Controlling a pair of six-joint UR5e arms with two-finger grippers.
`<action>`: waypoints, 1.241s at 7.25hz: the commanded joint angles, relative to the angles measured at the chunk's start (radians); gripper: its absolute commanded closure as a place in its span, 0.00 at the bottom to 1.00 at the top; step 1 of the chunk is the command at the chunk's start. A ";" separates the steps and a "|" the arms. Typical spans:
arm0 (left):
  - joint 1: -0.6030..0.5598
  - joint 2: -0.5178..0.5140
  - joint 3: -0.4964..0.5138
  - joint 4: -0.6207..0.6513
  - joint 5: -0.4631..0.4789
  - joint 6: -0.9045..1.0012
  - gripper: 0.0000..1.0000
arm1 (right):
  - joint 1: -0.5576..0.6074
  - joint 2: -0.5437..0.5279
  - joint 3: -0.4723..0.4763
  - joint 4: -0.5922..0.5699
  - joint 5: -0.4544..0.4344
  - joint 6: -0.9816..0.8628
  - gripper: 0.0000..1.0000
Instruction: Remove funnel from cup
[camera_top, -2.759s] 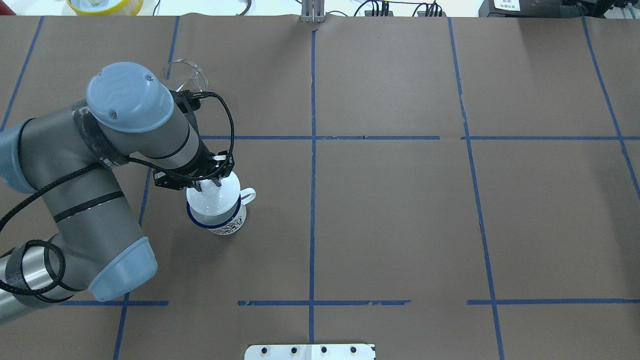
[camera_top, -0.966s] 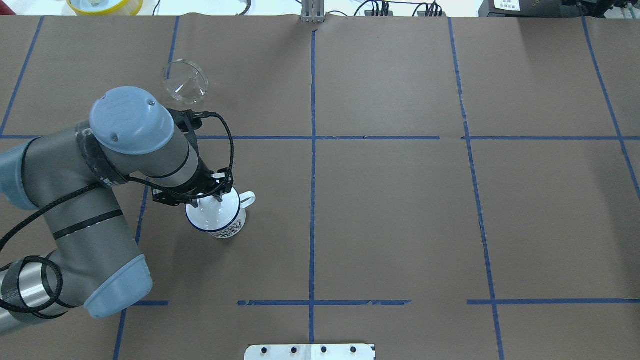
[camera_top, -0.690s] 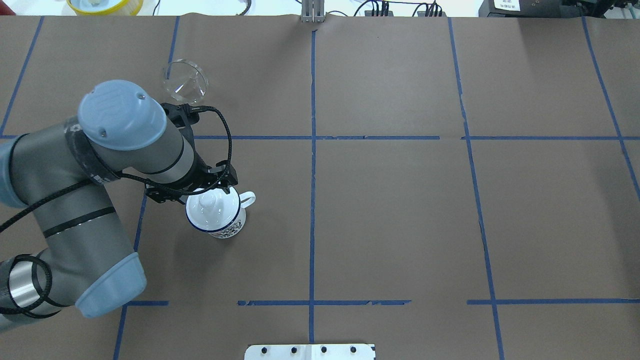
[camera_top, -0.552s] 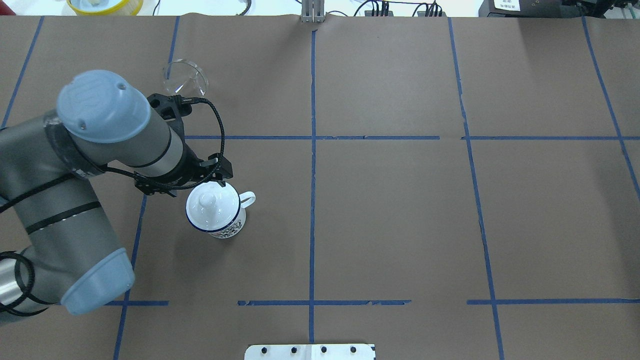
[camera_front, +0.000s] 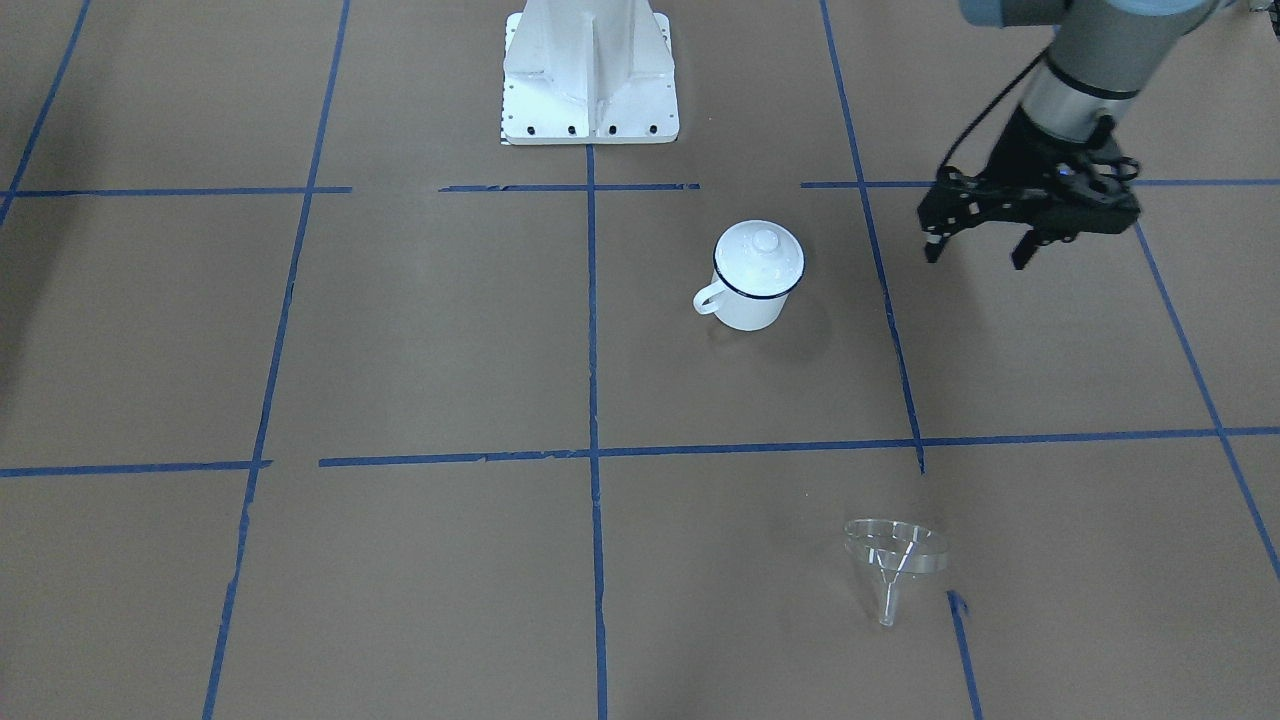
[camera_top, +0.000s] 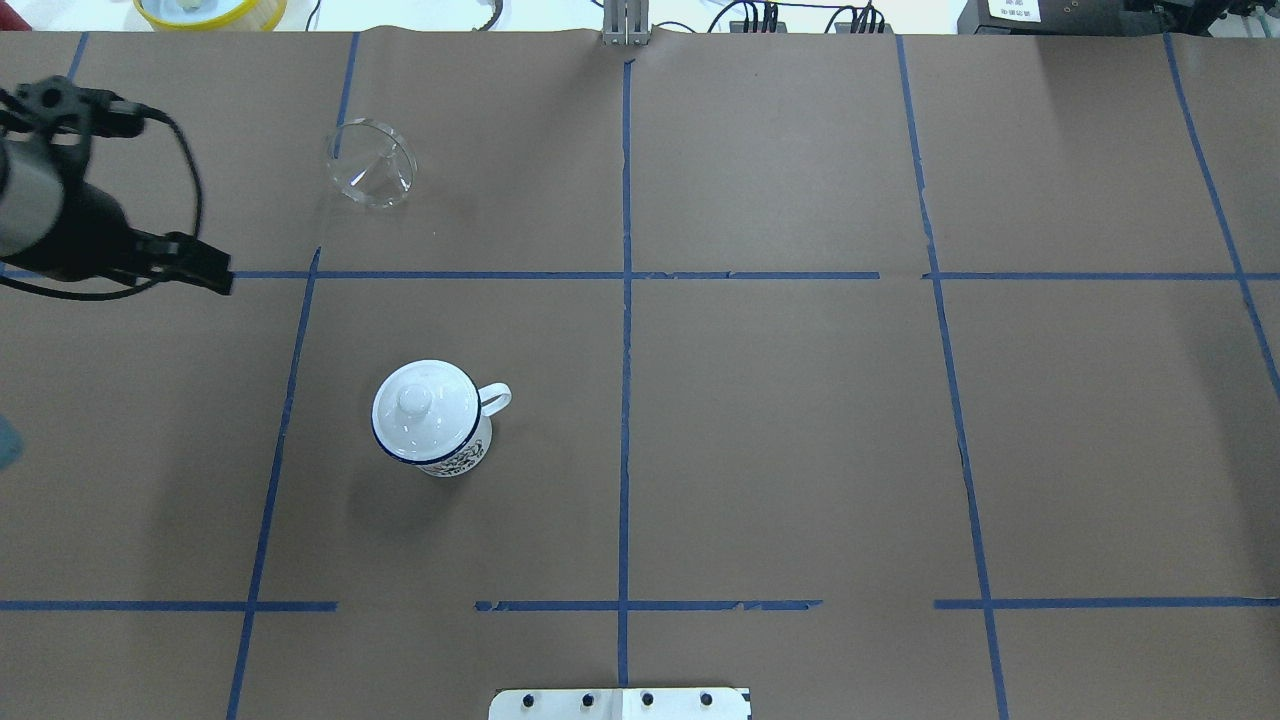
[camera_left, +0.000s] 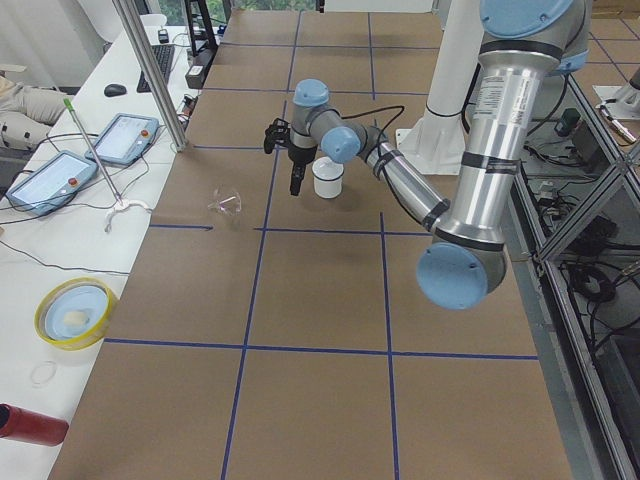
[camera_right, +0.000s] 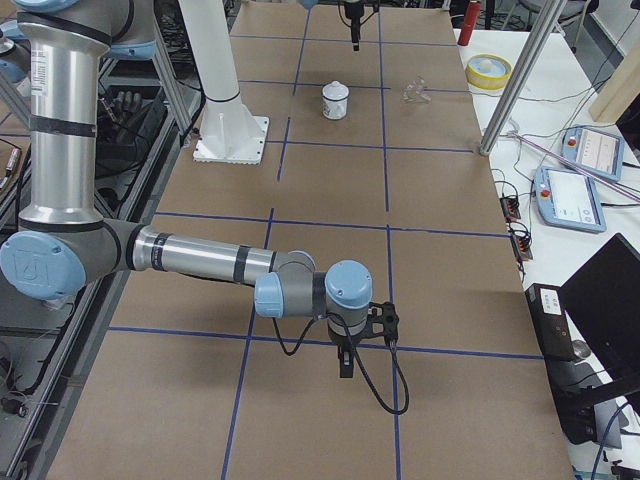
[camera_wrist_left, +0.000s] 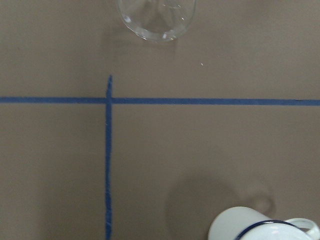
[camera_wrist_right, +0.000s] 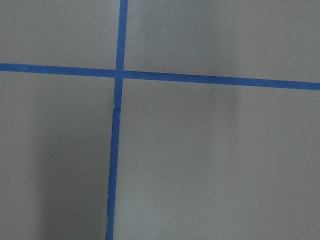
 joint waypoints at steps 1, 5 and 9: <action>-0.277 0.126 0.170 -0.082 -0.215 0.388 0.00 | 0.000 0.000 0.000 0.000 0.000 0.000 0.00; -0.632 0.253 0.480 -0.062 -0.223 0.990 0.00 | 0.000 0.000 0.002 0.000 0.000 0.000 0.00; -0.629 0.198 0.353 0.168 -0.220 0.757 0.00 | 0.000 0.000 0.000 0.000 0.000 0.000 0.00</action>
